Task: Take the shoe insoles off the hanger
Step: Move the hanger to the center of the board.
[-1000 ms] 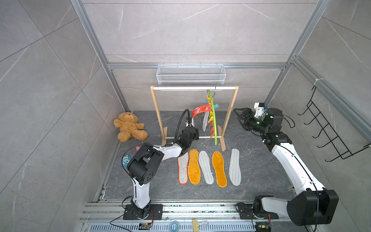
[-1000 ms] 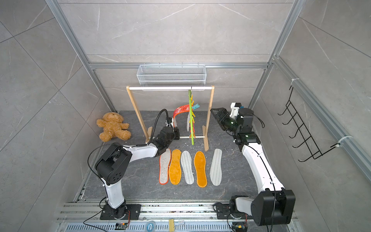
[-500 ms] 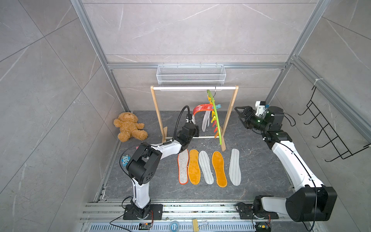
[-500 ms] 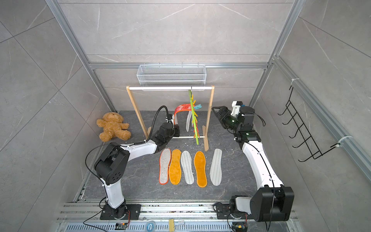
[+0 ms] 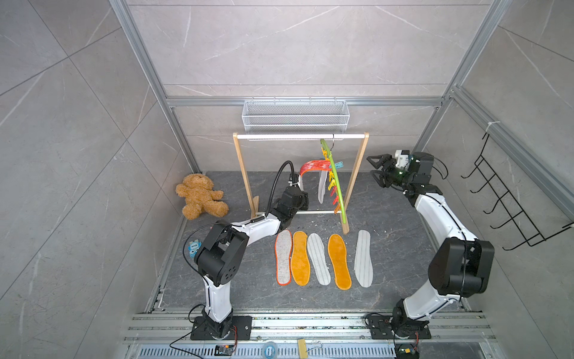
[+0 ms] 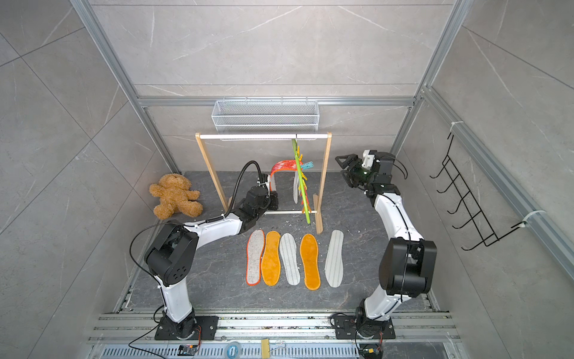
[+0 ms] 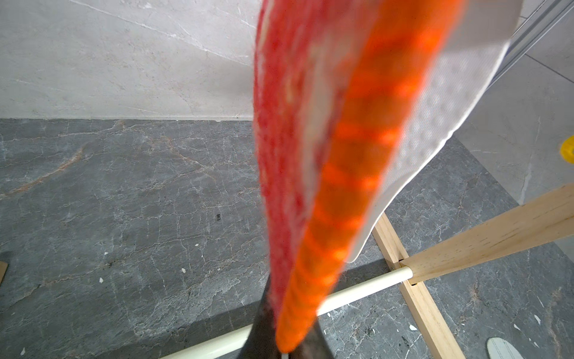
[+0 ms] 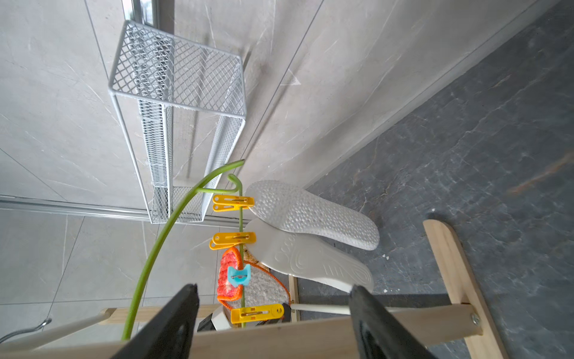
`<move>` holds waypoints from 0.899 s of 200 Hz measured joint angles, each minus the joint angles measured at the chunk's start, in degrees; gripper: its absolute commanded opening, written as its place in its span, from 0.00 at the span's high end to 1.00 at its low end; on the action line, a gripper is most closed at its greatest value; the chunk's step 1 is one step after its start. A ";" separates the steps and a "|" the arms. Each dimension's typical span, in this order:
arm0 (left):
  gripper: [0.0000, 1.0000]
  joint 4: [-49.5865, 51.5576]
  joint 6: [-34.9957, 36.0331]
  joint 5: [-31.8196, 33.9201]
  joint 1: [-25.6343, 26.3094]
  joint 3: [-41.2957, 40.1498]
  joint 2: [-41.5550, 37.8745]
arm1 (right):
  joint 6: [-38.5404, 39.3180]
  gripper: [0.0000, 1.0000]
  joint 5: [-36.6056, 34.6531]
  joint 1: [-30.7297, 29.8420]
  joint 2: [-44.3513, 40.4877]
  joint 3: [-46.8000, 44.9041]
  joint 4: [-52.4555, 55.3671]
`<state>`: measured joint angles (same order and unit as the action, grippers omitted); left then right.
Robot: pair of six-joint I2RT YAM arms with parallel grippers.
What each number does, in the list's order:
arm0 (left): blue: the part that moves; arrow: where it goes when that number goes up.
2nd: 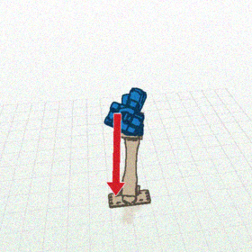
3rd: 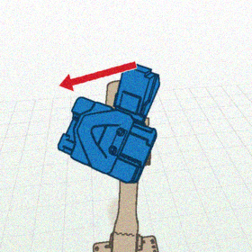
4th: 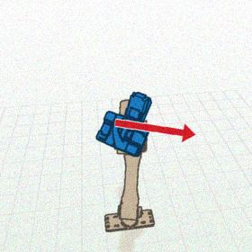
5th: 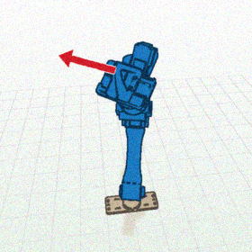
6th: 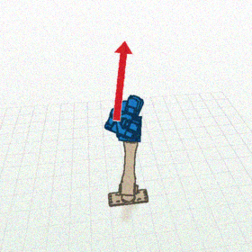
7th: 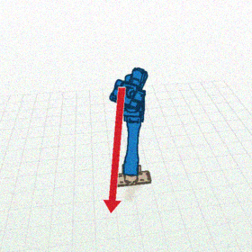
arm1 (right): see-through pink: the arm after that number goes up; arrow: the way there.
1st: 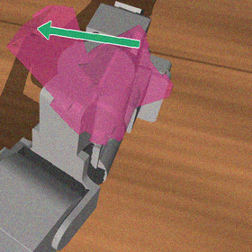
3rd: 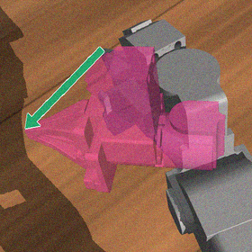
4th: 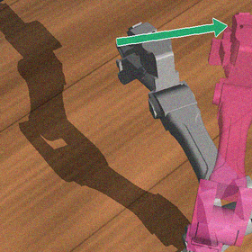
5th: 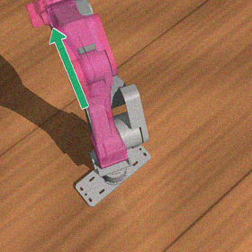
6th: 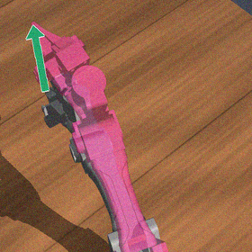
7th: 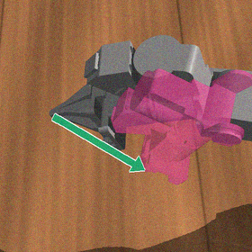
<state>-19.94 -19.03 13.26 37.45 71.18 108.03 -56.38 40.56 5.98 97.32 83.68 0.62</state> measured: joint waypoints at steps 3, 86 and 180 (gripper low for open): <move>1.00 0.13 0.02 -0.02 0.00 0.15 0.00 | 0.02 0.20 0.42 -0.13 0.74 0.90 0.00; 1.00 0.79 -0.02 -0.35 0.00 0.83 0.00 | 0.85 0.29 3.63 -7.19 9.75 12.41 3.67; 1.00 1.16 -0.09 -0.39 0.00 0.83 0.00 | 0.94 0.39 4.11 -9.38 14.80 16.72 7.48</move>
<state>-18.79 -19.11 12.86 37.45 72.01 108.03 -55.44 44.66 -3.40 112.12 100.40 8.10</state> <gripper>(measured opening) 0.060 0.612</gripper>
